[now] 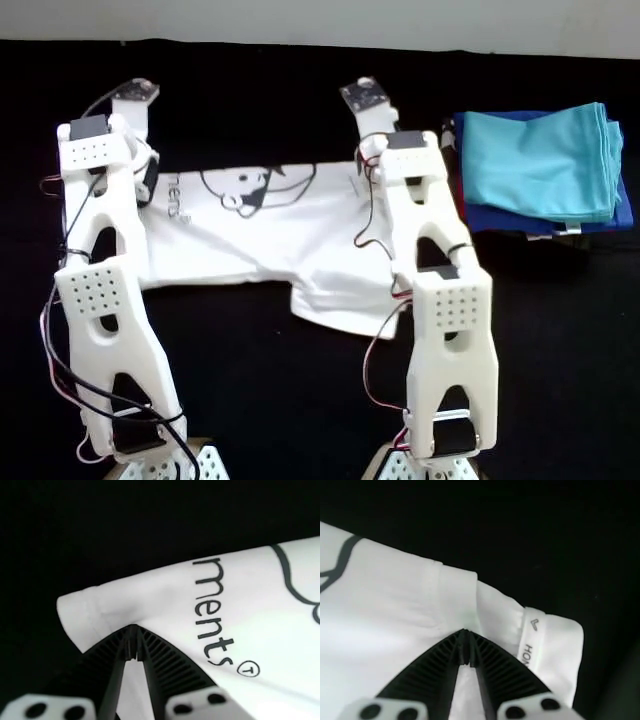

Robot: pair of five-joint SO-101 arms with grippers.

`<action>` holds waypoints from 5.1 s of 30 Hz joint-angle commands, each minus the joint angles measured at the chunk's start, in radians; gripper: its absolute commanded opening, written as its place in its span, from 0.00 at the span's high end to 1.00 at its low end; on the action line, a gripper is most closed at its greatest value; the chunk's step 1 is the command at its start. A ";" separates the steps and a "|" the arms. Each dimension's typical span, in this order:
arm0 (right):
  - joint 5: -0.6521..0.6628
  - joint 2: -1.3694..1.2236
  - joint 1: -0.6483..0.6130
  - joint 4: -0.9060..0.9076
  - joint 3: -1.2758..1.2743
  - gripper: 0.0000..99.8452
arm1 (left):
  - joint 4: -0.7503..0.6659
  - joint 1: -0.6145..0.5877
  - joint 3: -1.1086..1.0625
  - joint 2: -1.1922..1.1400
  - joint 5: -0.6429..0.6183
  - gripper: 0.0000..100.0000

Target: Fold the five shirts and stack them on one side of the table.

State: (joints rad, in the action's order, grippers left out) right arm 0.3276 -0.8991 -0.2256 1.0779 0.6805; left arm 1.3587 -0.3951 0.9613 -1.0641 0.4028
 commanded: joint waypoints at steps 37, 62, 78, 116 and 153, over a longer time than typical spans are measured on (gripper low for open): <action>-0.063 0.143 -0.186 0.691 0.737 0.99 | -0.169 -0.136 -1.030 0.720 -0.009 0.99; -0.058 0.679 -0.208 0.398 -0.590 0.99 | 0.041 -0.056 -0.928 0.865 -0.048 0.99; -0.058 0.682 -0.211 0.349 -0.656 0.99 | -0.348 -0.077 -1.248 0.865 0.031 0.99; -0.061 0.582 -0.447 0.298 -0.664 0.90 | -0.239 0.107 -0.909 0.581 -0.339 0.99; -0.063 0.665 -0.409 0.349 -0.661 0.99 | -0.282 0.107 -0.941 0.564 -0.336 0.99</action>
State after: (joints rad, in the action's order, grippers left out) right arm 0.2739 -0.2961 -0.6245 1.3986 0.0176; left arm 1.0963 -0.2938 0.0222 -0.4964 0.0698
